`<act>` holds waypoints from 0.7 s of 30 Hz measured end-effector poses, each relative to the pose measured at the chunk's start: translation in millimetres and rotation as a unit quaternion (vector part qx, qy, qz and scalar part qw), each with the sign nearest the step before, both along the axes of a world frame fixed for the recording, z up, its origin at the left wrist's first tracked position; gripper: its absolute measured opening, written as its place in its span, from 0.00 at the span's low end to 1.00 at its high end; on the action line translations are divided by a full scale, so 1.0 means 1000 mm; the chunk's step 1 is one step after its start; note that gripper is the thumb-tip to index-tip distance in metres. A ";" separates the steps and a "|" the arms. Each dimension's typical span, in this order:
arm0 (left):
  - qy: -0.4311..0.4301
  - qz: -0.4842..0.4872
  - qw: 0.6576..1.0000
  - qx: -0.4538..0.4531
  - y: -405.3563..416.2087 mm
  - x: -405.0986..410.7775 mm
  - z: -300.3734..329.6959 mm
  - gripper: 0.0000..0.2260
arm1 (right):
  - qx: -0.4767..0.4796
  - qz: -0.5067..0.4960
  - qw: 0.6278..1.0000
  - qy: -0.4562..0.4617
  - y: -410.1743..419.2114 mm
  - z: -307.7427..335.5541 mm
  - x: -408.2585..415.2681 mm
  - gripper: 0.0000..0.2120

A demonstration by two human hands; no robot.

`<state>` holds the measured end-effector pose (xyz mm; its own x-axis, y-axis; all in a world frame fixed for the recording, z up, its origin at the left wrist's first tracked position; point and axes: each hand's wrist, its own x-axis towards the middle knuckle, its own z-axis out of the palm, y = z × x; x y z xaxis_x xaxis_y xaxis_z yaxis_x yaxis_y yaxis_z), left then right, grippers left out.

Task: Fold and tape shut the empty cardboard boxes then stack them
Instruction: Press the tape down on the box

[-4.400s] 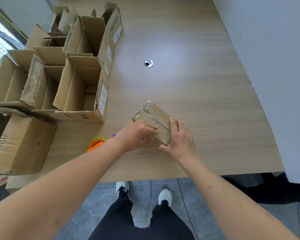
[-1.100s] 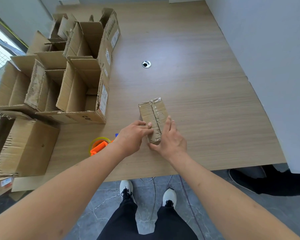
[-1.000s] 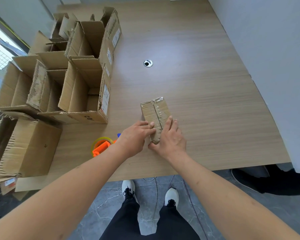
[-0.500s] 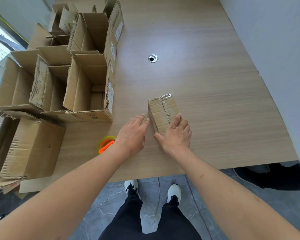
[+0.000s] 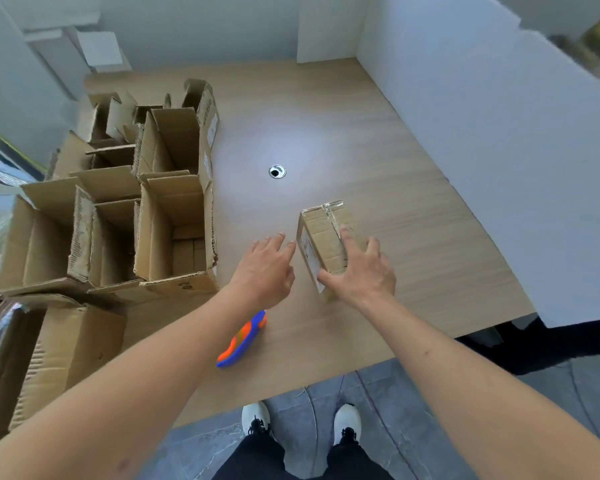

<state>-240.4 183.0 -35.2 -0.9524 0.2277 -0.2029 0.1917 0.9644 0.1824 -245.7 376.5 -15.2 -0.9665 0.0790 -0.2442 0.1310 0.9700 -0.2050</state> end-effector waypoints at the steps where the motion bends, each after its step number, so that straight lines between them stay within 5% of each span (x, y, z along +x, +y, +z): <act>1: 0.005 -0.003 1.000 0.000 0.002 -0.004 0.007 0.27 | 0.000 -0.006 1.000 0.006 0.004 0.008 -0.002 0.48; 21: 0.078 0.049 0.996 0.003 0.243 -0.069 0.095 0.24 | -0.001 0.037 0.998 0.054 0.236 0.083 -0.069 0.45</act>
<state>-309.4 425.6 60.0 -0.9900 0.1320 -0.0494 0.1223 0.9788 0.1640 -314.7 612.8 68.2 -0.9903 0.0060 -0.1388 0.0362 0.9757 -0.2159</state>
